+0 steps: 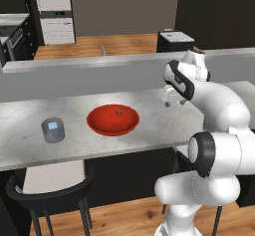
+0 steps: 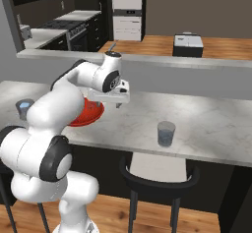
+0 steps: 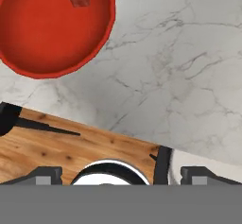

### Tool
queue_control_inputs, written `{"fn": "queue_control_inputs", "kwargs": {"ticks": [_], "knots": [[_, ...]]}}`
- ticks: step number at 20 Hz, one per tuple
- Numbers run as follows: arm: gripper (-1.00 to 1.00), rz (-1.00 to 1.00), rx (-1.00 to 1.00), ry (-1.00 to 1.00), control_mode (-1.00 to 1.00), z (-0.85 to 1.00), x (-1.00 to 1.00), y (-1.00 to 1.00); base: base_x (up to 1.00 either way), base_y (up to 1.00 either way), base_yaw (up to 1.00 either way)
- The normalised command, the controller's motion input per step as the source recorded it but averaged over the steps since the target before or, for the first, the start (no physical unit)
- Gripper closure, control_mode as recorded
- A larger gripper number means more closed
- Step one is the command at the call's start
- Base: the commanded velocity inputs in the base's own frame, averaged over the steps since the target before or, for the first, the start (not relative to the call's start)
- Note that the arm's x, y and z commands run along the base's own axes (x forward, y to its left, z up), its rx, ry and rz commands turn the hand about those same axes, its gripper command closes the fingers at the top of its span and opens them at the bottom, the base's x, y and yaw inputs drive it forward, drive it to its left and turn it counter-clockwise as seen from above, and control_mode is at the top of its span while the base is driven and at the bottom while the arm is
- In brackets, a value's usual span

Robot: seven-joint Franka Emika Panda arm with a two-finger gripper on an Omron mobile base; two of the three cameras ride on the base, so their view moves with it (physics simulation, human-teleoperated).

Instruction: There are four ice cubes in the ice bowl. Place two ice cubes in each glass of water.

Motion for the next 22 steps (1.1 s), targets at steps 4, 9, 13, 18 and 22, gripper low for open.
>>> {"fn": "queue_control_inputs", "kwargs": {"ticks": [4,9,13,18,22], "knots": [[-1.00,-0.04,0.00,0.01,-1.00,0.39,0.15,0.99,0.00,0.00,0.00],[-1.00,-0.04,0.00,0.01,-1.00,0.06,0.00,0.77,0.00,0.00,0.00],[-1.00,-0.03,0.00,0.00,-1.00,-0.07,0.01,0.58,0.00,0.00,0.00],[-1.00,0.00,-0.01,0.00,-1.00,-0.22,0.00,0.37,0.00,0.00,0.00],[-1.00,-0.04,-0.06,0.00,-1.00,-0.33,0.30,0.26,0.00,0.00,0.00]]}}
